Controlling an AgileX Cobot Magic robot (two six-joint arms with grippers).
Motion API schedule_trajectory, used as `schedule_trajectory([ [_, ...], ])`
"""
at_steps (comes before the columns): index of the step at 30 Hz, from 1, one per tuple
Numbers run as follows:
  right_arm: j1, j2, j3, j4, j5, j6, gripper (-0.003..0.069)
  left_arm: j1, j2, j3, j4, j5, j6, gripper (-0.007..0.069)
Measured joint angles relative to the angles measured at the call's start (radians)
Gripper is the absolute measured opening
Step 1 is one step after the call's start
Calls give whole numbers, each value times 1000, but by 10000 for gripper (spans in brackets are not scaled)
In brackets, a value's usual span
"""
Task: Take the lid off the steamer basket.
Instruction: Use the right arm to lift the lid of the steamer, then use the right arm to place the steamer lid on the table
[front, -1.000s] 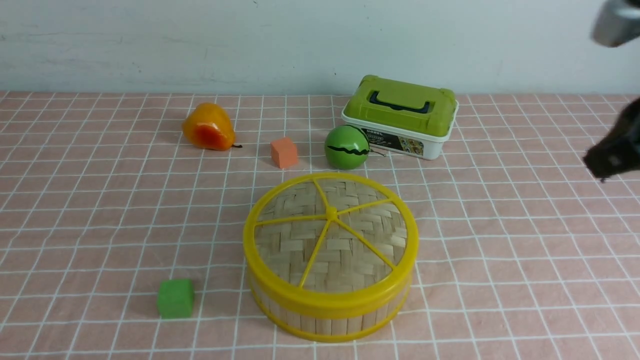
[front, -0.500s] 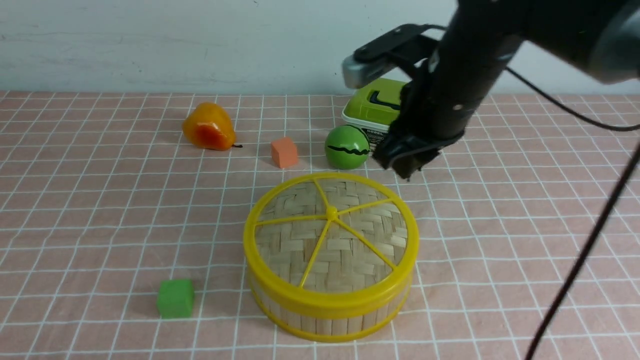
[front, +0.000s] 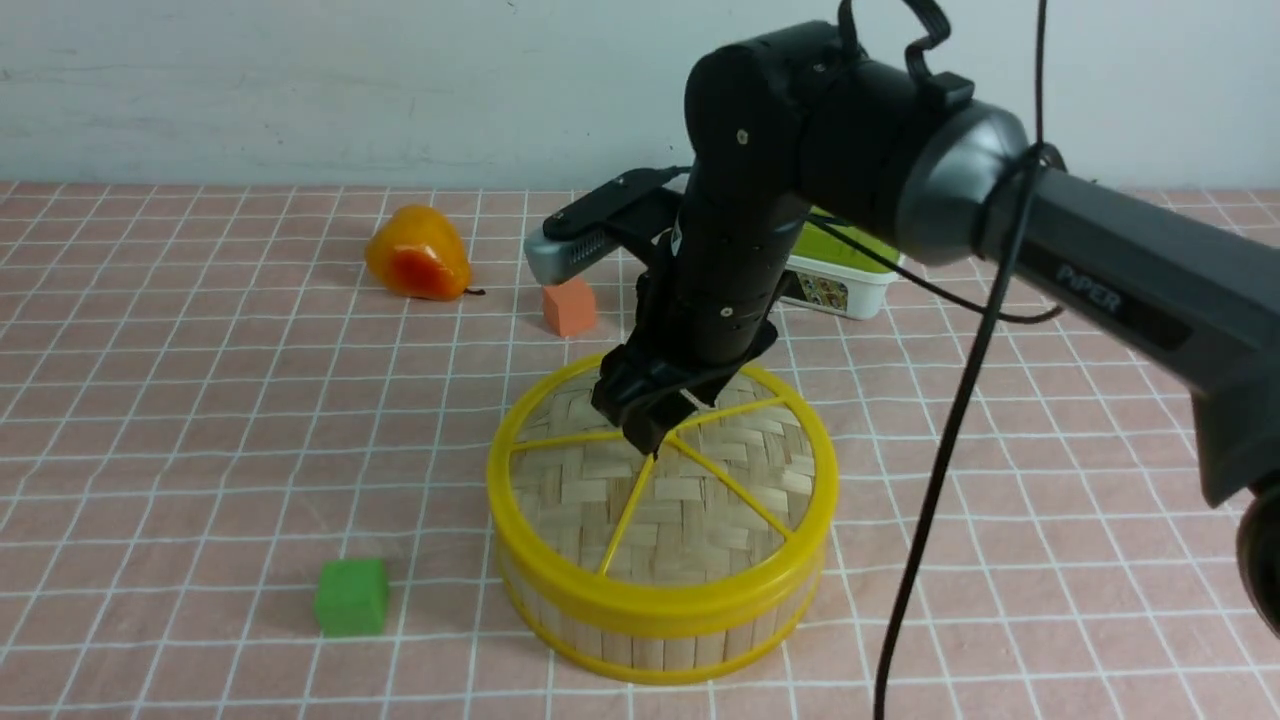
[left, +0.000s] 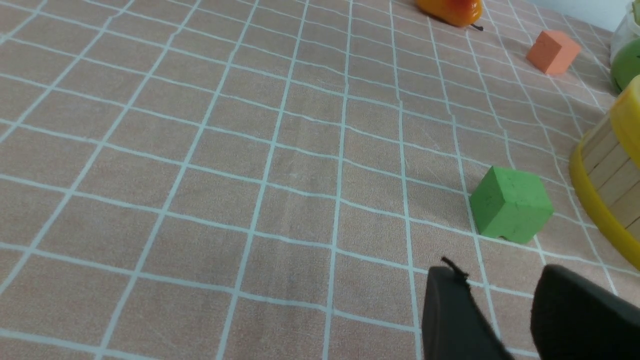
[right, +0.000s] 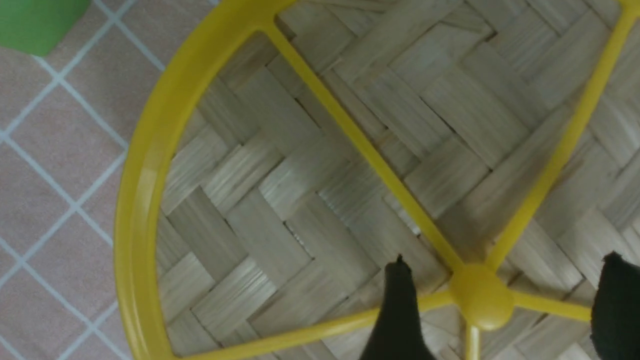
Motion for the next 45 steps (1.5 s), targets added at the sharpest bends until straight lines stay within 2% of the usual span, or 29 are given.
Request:
schedule_trajectory([
  [5, 0, 11, -1, 4, -23, 0, 386, 0, 0, 0, 0, 0, 0, 239],
  [9, 0, 18, -2, 20, -24, 1, 267, 0, 0, 0, 0, 0, 0, 239],
  [12, 0, 18, -5, 24, -22, 1, 134, 0, 0, 0, 0, 0, 0, 239],
  [13, 0, 18, -5, 25, -22, 1, 125, 0, 0, 0, 0, 0, 0, 239],
  [14, 0, 18, -6, 25, -19, 1, 78, 0, 0, 0, 0, 0, 0, 239],
  [22, 0, 1, -53, 18, 9, 0, 83, 0, 0, 0, 0, 0, 0, 239],
  [28, -29, -174, -105, -31, 34, 0, 83, 0, 0, 0, 0, 0, 0, 239],
  [33, -121, -322, -20, -59, 34, 0, 83, 0, 0, 0, 0, 0, 0, 239],
  [39, -356, -493, 301, -80, 34, 0, 83, 0, 0, 0, 0, 0, 0, 239],
  [41, -413, -509, 396, -77, 6, 0, 83, 0, 0, 0, 1, 0, 0, 239],
  [43, -465, -506, 492, -65, -90, 1, 83, 0, 0, 0, 1, 0, 0, 239],
  [45, -479, -500, 529, -54, -133, 1, 83, 0, 0, 0, 1, 0, 0, 239],
])
